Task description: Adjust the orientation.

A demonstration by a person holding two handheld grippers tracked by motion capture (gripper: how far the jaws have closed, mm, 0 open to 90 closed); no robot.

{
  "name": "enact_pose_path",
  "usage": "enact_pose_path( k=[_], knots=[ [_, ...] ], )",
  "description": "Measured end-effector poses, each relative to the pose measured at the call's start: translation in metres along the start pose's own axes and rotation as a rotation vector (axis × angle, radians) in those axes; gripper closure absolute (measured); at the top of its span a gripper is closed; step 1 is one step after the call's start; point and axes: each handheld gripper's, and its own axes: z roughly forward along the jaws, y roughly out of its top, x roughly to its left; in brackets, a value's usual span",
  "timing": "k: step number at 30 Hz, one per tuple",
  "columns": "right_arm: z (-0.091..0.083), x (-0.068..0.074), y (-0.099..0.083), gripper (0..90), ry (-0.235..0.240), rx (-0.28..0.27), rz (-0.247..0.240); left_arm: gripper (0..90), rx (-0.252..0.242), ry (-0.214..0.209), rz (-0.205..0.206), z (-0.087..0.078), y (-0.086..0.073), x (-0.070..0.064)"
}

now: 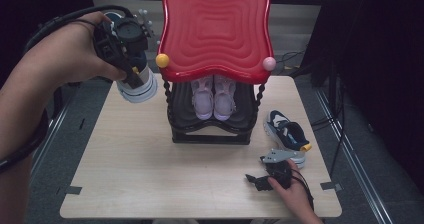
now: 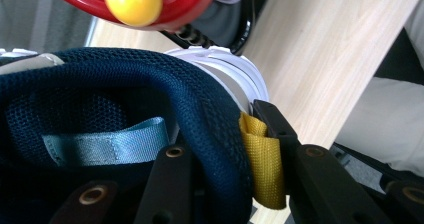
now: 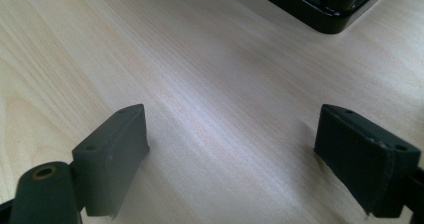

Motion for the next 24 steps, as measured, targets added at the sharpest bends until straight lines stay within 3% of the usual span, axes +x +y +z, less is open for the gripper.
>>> enact_pose_path(
  k=[17, 24],
  knots=[
    [0.0, 0.0, 0.0, 13.0, 0.0, 0.0, 0.0, 71.0, -0.013, 0.082, 0.052, -0.02, 0.022, -0.008],
    [0.0, 0.0, 0.0, 13.0, 0.0, 0.0, 0.0, 71.0, -0.008, 0.104, 0.099, -0.024, 0.038, -0.013]
  ],
)
